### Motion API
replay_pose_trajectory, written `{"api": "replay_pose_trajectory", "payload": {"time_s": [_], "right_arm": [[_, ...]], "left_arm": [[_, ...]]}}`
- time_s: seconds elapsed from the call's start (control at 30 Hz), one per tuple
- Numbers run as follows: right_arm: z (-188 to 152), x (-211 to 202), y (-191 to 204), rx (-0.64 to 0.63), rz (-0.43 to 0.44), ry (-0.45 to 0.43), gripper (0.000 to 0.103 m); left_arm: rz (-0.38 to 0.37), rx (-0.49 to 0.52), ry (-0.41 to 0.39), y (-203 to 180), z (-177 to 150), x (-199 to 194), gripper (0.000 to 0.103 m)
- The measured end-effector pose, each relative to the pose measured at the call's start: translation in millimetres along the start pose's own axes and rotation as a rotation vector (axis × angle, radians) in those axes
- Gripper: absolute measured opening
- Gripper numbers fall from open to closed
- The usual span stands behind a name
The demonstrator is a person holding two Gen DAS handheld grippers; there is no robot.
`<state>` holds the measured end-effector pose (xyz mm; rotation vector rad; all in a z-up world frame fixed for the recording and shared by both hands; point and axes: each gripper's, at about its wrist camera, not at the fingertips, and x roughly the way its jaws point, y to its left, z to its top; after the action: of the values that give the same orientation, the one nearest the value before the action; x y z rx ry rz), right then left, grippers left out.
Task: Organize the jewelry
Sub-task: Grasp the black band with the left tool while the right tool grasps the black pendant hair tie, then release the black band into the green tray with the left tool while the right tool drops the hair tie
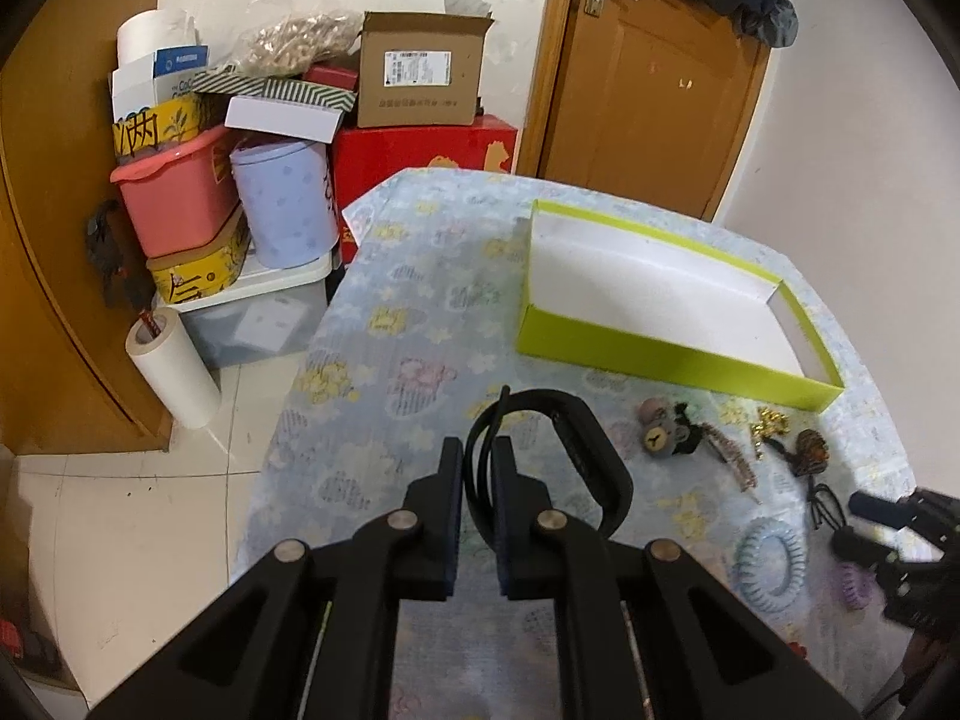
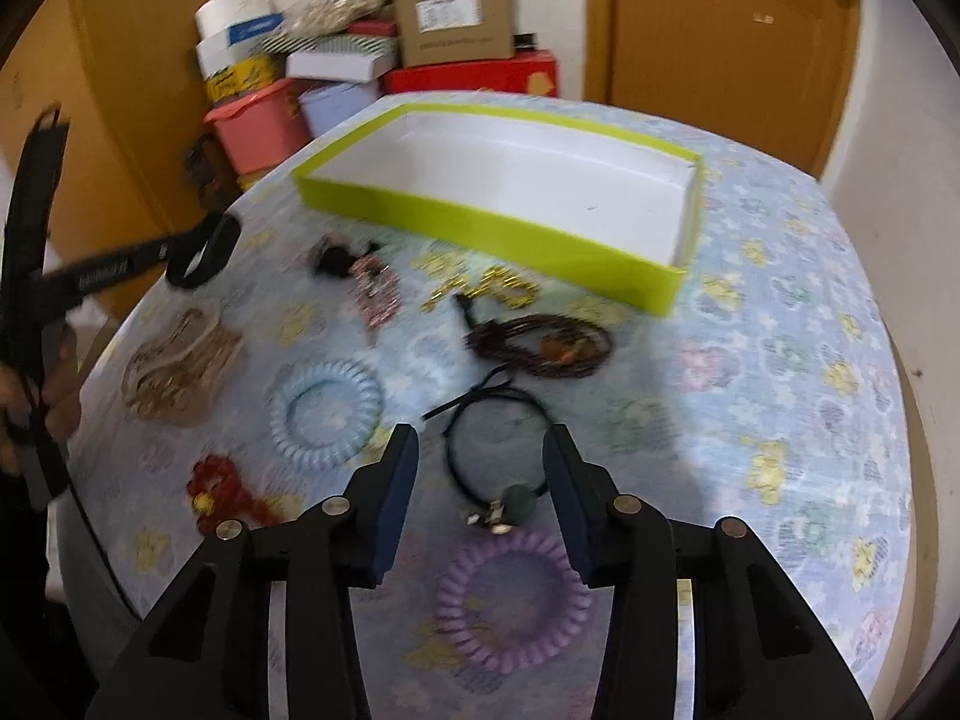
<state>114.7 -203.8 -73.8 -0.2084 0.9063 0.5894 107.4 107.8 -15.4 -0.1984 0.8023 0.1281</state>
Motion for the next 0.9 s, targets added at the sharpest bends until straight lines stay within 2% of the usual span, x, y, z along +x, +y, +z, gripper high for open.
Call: {"api": "replay_pose_trajectory", "payload": {"time_s": [0.03,0.17,0.2,0.33,0.63,0.9], "right_arm": [[0,3,3,-0.015,0.001,0.011,0.043],[-1,9,7,-0.050,-0.015,0.041,0.010],[-1,9,7,-0.050,-0.009,0.045,0.006],[-1,3,4,-0.046,-0.007,0.035,0.003],[9,-29,-4,-0.025,0.030,-0.044,0.002],[45,-48,-17,-0.021,0.052,-0.121,0.002]], "left_arm": [[-0.003,-0.001,-0.001,0,1,-1,0.009],[-0.012,0.002,-0.002,-2,3,-5,0.009],[-0.013,0.004,-0.003,-2,3,-7,0.009],[-0.022,0.009,-0.008,-7,5,-14,0.009],[-0.074,0.038,-0.018,-25,15,-33,0.009],[-0.102,0.095,-0.009,-46,44,-23,0.009]]}}
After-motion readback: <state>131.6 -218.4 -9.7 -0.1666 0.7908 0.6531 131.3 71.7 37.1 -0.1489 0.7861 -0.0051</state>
